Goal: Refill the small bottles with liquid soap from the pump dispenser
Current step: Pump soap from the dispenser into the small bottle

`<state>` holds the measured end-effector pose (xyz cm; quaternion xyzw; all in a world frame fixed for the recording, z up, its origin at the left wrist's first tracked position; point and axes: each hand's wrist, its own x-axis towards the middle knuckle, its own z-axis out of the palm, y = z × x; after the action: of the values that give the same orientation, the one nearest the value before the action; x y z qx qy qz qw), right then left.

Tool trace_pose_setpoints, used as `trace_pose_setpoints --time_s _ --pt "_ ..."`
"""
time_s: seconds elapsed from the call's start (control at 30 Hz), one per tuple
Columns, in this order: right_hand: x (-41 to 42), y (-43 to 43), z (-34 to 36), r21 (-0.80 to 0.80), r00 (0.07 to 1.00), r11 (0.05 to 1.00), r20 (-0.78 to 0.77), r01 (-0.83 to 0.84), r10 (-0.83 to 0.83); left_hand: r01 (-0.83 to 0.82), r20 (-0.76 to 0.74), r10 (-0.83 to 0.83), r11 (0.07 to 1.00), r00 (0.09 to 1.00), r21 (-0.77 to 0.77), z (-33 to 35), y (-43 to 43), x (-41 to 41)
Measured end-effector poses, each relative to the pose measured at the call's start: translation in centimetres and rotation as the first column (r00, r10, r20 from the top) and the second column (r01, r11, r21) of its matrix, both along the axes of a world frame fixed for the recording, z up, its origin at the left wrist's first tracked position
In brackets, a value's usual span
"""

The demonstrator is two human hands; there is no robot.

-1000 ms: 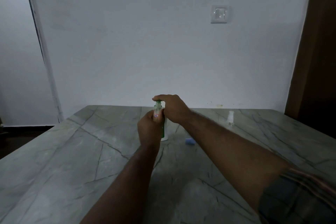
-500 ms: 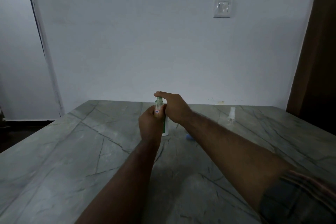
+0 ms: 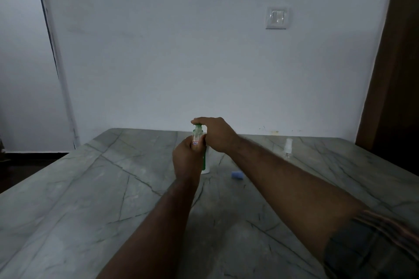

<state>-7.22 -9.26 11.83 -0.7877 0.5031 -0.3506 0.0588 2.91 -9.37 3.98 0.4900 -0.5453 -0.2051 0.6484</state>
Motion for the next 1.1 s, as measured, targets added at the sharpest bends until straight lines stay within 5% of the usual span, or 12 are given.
trace_pose_setpoints --time_s 0.27,0.47,0.63,0.87,1.1 --pt "0.2 -0.4 -1.7 -0.007 0.994 1.000 0.109 0.017 -0.016 0.003 0.022 -0.002 1.000 1.000 -0.010 -0.4 -0.6 0.1" --pt "-0.2 -0.6 -0.2 0.005 1.000 1.000 0.019 0.002 -0.002 -0.017 0.026 0.017 1.000 1.000 0.001 -0.3 -0.7 0.0" --pt "0.1 -0.1 -1.6 -0.019 0.993 1.000 0.117 0.011 -0.009 -0.005 0.026 0.006 1.000 1.000 -0.023 -0.5 -0.7 -0.1" --pt "-0.4 -0.4 -0.1 0.005 1.000 1.000 0.006 -0.007 0.007 -0.030 0.075 0.033 0.999 0.997 -0.040 -0.1 -0.5 0.1" --pt "-0.1 -0.3 -1.1 -0.008 0.998 1.000 0.057 0.005 -0.005 -0.014 0.049 0.016 0.999 0.999 -0.036 -0.5 -0.7 0.0"
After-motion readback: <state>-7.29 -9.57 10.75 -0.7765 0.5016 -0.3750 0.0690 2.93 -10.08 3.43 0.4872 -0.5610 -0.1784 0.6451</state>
